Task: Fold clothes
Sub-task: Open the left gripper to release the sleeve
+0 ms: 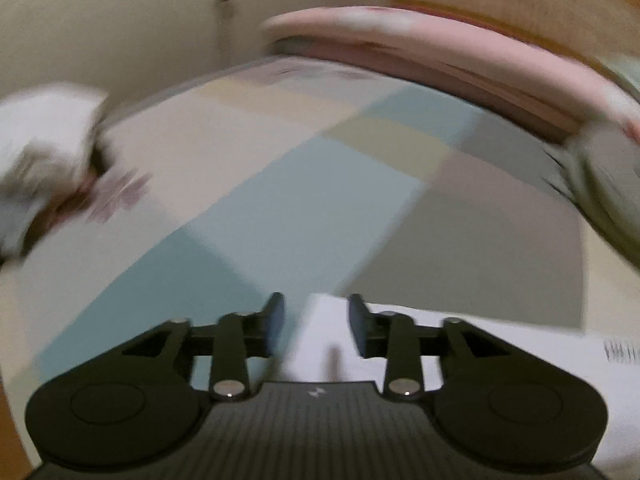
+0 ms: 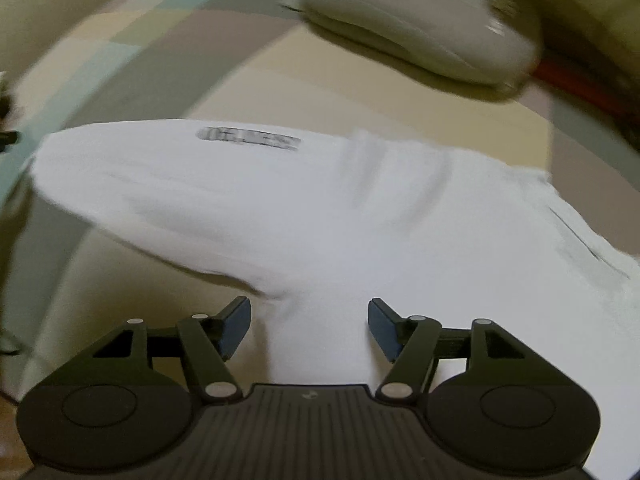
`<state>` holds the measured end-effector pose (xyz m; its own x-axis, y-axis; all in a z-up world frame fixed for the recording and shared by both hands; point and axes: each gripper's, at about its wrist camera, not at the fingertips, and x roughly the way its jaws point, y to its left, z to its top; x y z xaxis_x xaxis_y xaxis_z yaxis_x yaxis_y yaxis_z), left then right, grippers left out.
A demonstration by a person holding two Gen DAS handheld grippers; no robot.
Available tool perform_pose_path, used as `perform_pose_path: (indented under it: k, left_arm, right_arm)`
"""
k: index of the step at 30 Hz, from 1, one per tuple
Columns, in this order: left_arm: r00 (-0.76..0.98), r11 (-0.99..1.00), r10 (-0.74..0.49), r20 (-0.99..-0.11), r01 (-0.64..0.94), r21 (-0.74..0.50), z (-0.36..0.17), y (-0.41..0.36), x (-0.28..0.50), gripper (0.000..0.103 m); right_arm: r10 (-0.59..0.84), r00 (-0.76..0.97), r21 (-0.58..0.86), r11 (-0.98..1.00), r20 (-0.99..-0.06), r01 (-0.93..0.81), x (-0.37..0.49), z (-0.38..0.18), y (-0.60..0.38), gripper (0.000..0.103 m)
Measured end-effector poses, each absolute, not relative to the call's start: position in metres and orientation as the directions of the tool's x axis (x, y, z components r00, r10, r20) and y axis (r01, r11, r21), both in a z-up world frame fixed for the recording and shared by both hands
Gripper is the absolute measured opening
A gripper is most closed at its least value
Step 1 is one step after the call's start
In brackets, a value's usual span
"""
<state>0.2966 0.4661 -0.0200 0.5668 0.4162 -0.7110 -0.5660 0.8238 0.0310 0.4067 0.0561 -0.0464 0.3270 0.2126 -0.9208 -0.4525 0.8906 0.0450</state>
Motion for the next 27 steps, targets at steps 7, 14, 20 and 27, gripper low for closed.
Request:
perform_pose_path:
  k: [7,14,20,27]
  left_arm:
    - [0.629,0.944,0.318,-0.71,-0.281,0.174,-0.046,0.391,0.327,0.046]
    - [0.521,0.938,0.31,-0.795,-0.302,0.168,-0.059,0.388,0.333,0.049]
    - [0.6,0.976,0.198,-0.775,-0.193,0.1,-0.032,0.349,0.359,0.058]
    - [0.61,0.987,-0.152,-0.778,0.058,-0.147,-0.036,0.246,0.421,0.06]
  right_arm:
    - [0.114,0.418,-0.042,0.937,-0.901,-0.346,0.42,-0.073,0.074,0.072]
    - [0.321,0.36,0.101,0.852,-0.876,-0.514,0.408,-0.064,0.101,0.08]
    - [0.209,0.413,0.028,0.915,-0.887,-0.404,0.414,-0.06,0.036,0.085]
    - [0.048,0.419,-0.071,0.962,-0.907,-0.263,0.406,-0.068,-0.057,0.087]
